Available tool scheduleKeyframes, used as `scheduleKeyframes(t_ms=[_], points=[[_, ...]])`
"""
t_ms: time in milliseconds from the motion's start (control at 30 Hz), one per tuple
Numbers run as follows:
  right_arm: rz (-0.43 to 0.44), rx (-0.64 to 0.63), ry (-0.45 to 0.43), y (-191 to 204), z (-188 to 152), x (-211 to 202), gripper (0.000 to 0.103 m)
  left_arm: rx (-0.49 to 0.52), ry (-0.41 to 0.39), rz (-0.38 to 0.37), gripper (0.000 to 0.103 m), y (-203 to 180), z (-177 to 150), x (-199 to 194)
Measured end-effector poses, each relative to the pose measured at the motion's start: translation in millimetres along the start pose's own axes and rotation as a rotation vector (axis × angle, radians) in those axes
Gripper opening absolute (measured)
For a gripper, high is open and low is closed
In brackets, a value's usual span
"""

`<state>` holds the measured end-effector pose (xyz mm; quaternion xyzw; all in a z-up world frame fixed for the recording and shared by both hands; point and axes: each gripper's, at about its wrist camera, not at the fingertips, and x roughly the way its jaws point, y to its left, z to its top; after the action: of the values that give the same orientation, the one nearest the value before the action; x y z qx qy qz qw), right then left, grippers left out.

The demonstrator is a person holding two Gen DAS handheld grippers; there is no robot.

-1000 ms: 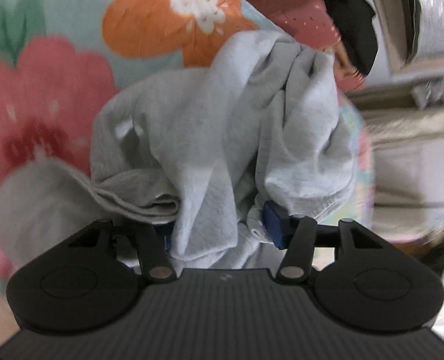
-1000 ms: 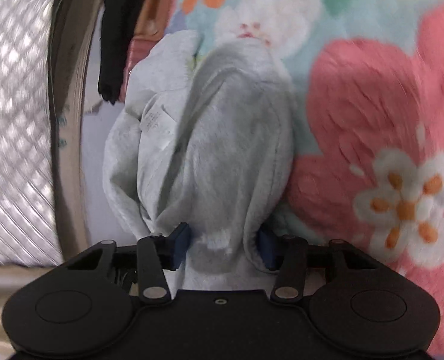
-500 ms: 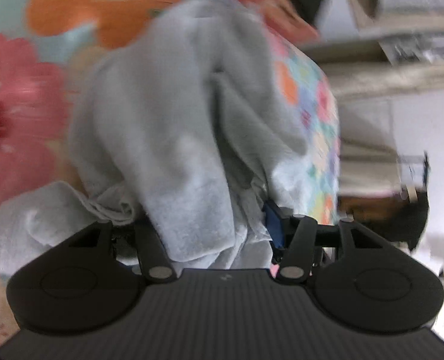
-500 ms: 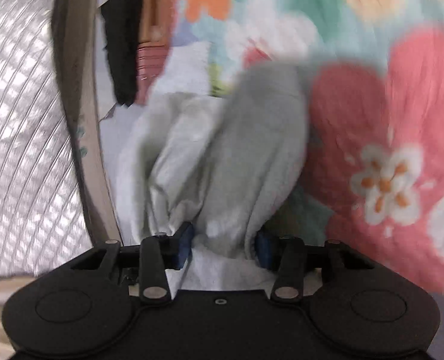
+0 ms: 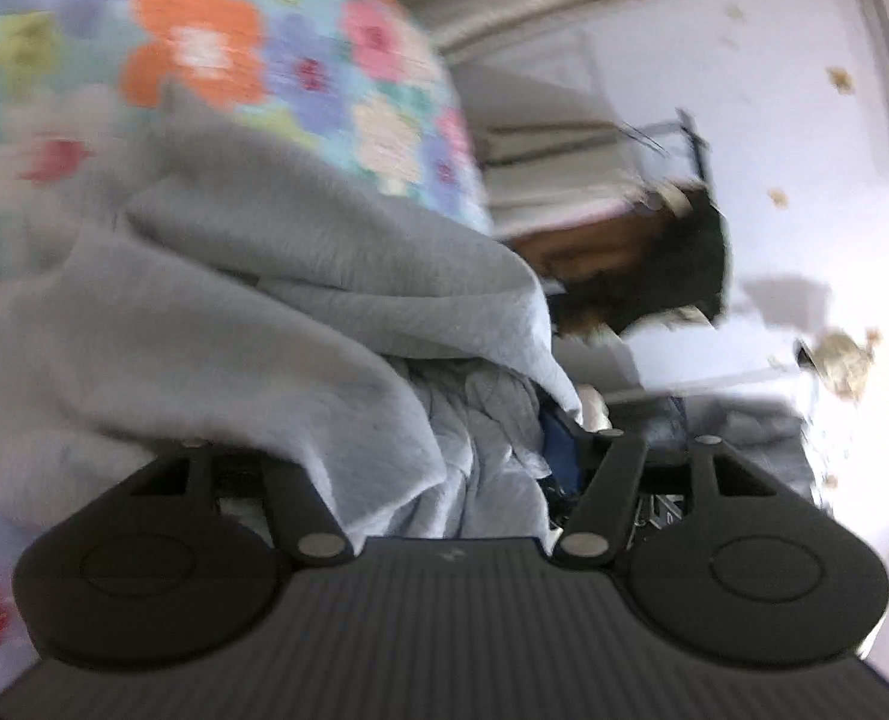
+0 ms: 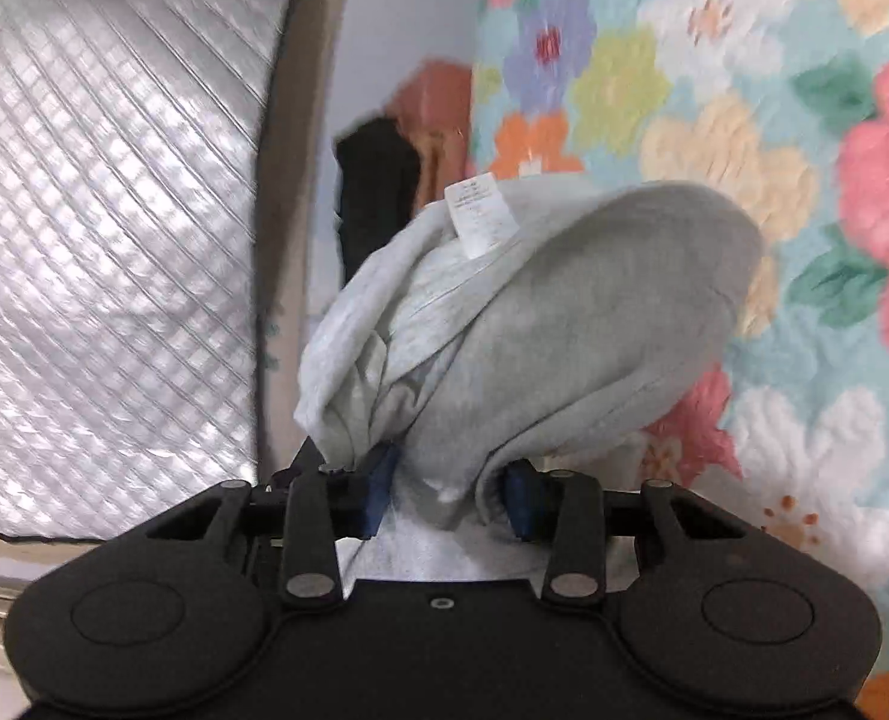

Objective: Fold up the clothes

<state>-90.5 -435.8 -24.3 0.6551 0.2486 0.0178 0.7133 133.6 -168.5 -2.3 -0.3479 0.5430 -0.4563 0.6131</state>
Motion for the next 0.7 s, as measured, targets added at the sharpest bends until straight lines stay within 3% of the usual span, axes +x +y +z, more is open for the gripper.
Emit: scheduleKeyframes(t_ms=[67, 167, 267, 367, 500, 600, 700], points=[[0.018, -0.010, 0.000, -4.4, -2.4, -25.1, 0.045, 0.016, 0.049, -0.051, 0.064, -4.9, -23.6, 17.2], [-0.040, -0.021, 0.019, -6.9, -5.6, -56.0, 0.045, 0.029, 0.137, -0.081, 0.064, -13.4, -44.5, 44.4], [-0.091, -0.044, -0.002, -4.9, -10.9, -86.0, 0.045, 0.026, 0.173, -0.095, 0.064, -24.8, -56.6, 68.9], [-0.097, -0.033, -0.066, -6.6, -15.3, -122.9, 0.045, 0.033, 0.201, -0.096, 0.064, -43.7, -61.8, 91.9], [-0.087, -0.029, -0.175, -3.0, -12.9, -176.3, 0.045, 0.133, 0.215, -0.120, 0.064, -93.2, -83.4, 116.3], [-0.106, -0.100, -0.268, 19.7, -12.6, -214.5, 0.045, 0.188, 0.223, -0.198, 0.064, -127.4, -94.0, 132.3], [-0.196, -0.329, -0.302, 50.8, -11.8, -236.3, 0.045, 0.252, 0.240, -0.230, 0.064, -148.2, -102.9, 142.2]])
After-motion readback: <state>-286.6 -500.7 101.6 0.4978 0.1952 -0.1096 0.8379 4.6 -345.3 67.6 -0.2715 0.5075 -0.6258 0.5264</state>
